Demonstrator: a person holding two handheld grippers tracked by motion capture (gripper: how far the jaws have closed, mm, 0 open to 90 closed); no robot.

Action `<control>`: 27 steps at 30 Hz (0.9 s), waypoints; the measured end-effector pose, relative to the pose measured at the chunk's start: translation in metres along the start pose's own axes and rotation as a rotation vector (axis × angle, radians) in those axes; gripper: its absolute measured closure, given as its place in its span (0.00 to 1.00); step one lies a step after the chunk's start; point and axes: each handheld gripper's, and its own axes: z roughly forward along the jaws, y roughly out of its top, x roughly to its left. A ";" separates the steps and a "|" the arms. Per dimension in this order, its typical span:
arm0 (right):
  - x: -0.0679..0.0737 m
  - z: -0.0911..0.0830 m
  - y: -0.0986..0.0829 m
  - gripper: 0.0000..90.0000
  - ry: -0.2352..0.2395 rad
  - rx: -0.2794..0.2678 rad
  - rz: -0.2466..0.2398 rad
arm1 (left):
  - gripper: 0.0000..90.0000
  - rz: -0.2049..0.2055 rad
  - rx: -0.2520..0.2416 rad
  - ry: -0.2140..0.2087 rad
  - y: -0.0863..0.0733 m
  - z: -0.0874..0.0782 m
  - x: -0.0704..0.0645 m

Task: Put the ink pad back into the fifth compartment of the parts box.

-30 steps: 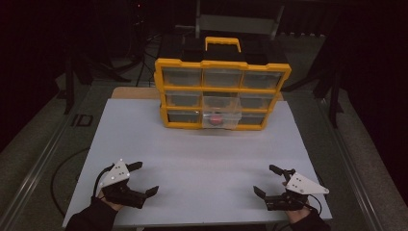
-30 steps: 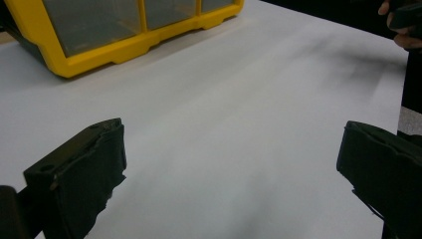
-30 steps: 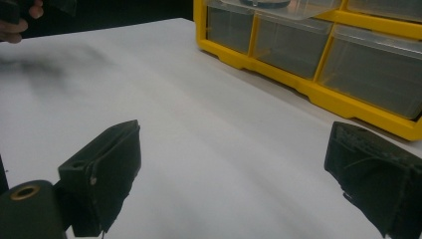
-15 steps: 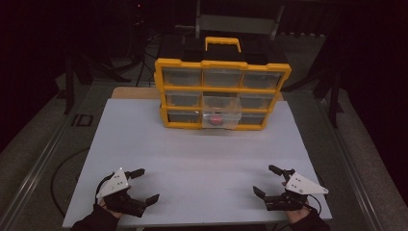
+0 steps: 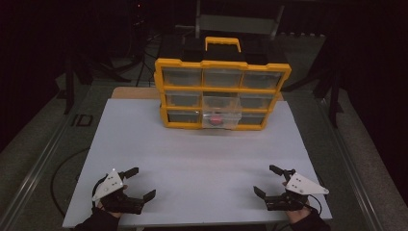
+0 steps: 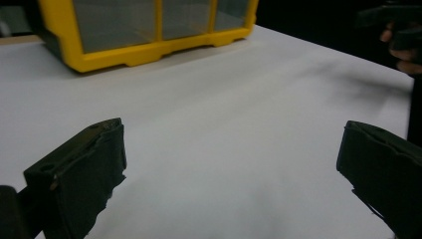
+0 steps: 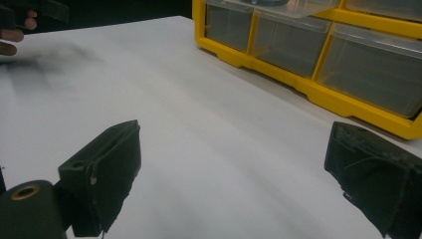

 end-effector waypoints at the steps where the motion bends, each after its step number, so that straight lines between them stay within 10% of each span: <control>1: 0.000 0.000 0.000 0.08 -0.001 -0.001 -0.001 | 0.00 0.000 0.003 0.021 0.000 0.000 -0.001; 10: 0.000 0.002 -0.002 0.09 0.005 0.004 0.004 | 0.00 0.024 0.021 0.114 -0.002 0.005 -0.004; 27: -0.002 0.003 -0.003 0.09 0.003 0.007 0.007 | 0.00 0.021 0.012 0.054 -0.005 0.008 -0.004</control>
